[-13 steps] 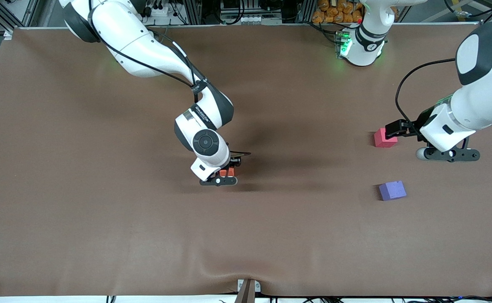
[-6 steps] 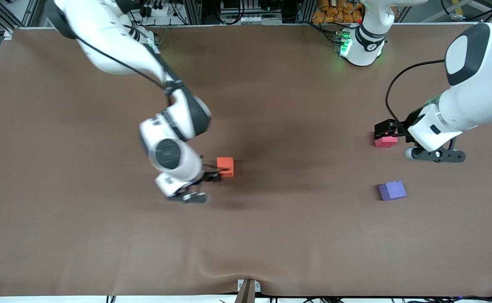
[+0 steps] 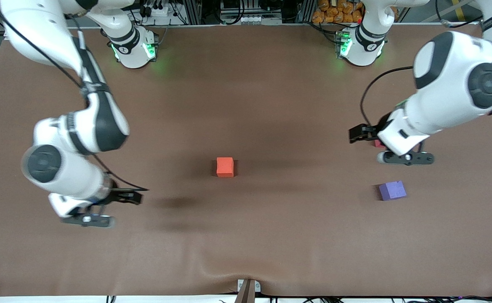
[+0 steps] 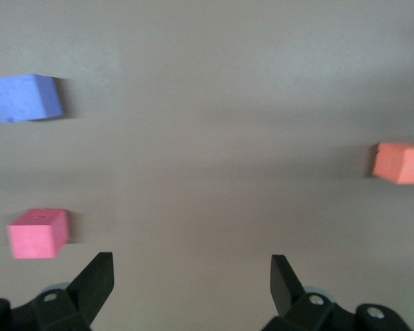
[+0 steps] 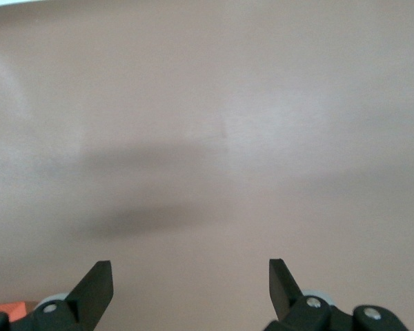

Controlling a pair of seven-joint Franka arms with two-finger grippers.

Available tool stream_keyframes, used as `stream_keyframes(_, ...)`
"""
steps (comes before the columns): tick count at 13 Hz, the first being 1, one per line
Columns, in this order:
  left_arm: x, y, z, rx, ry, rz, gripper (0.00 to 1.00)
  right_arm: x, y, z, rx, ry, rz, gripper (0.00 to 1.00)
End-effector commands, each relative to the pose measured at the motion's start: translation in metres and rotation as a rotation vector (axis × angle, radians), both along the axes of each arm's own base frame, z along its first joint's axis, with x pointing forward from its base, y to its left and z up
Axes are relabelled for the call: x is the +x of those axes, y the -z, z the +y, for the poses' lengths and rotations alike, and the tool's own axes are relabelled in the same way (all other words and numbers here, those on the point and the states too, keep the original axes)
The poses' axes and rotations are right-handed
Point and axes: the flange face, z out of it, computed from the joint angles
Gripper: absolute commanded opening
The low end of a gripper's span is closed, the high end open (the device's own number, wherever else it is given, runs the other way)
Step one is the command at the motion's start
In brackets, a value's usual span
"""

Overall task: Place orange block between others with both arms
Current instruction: 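Move the left gripper to the orange cube while the right gripper withdraws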

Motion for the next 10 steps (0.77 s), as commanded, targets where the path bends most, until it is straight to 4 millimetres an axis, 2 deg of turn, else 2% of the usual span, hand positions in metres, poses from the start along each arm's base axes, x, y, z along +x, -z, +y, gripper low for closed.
stream_keyframes(1,0.013,0.011,-0.069,-0.012,-0.093,0.014,1.00,-0.028,-0.057,-0.035,-0.040,-0.043,-0.015,1.00)
stream_keyframes(3,0.012,0.032,-0.125,-0.008,-0.185,0.038,1.00,-0.057,-0.076,-0.070,-0.072,-0.053,-0.003,1.00)
stream_keyframes(4,0.006,0.043,-0.152,-0.007,-0.238,0.039,1.00,-0.075,-0.086,-0.075,-0.081,-0.073,0.001,1.00)
stream_keyframes(7,-0.009,0.071,-0.209,-0.020,-0.399,0.027,1.00,-0.111,-0.106,-0.075,-0.093,-0.112,0.090,1.00)
stream_keyframes(10,-0.028,0.096,-0.254,-0.021,-0.350,-0.034,1.00,-0.141,-0.146,-0.077,-0.050,-0.160,0.128,1.00)
